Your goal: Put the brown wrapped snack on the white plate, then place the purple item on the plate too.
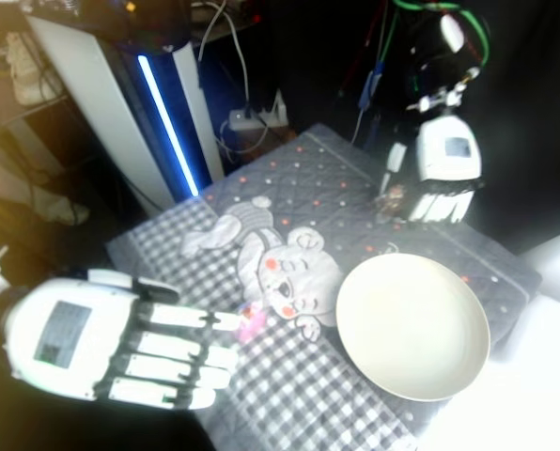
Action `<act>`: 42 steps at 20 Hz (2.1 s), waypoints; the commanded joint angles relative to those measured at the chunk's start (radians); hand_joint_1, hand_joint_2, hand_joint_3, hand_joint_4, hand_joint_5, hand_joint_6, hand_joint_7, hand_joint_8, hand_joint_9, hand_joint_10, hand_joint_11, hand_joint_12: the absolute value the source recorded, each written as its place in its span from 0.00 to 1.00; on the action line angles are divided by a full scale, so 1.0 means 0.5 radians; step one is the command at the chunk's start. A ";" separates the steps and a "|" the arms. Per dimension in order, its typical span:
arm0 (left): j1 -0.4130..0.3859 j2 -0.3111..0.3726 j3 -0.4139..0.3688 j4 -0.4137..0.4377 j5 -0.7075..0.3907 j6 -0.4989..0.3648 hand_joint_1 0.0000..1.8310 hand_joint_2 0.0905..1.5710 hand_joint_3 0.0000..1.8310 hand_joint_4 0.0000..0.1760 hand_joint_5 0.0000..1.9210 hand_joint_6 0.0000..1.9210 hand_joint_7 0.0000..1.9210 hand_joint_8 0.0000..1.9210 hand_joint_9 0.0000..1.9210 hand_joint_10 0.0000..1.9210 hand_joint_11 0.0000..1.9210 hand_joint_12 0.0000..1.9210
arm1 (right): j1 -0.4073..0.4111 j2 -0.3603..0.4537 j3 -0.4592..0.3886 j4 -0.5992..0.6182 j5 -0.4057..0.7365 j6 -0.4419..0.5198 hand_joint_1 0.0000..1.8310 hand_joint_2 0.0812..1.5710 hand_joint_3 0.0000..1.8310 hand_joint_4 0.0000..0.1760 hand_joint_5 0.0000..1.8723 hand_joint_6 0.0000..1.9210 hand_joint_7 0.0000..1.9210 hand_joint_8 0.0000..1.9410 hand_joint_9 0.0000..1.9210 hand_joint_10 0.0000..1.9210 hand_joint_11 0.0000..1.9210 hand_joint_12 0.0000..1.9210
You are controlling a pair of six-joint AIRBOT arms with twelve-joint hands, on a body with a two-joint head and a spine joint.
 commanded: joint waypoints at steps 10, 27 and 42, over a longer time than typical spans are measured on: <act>-0.249 -0.547 0.521 -0.351 -0.045 0.190 0.58 0.56 0.00 0.00 0.50 0.24 0.38 0.71 0.38 0.90 0.40 1.00 | 0.081 -0.069 0.052 0.093 0.251 0.020 0.46 0.65 0.00 0.81 0.25 0.00 0.16 0.00 0.15 0.00 0.00 0.41; 0.459 0.294 -0.292 -1.104 -0.802 0.389 0.47 0.53 0.00 0.79 0.14 0.00 0.12 0.00 0.15 0.00 0.00 0.49 | 0.750 -0.206 0.081 -0.595 0.018 0.136 0.42 0.57 0.00 0.95 0.19 0.00 0.14 0.00 0.18 0.00 0.05 0.46; 0.588 0.386 -0.390 -1.211 -0.910 0.383 0.42 0.57 0.00 0.41 0.25 0.00 0.21 0.00 0.22 0.00 0.00 0.62 | 0.749 -0.371 0.203 -0.990 -0.527 0.234 0.54 0.54 0.00 0.67 0.23 0.00 0.20 0.00 0.27 0.01 0.10 0.57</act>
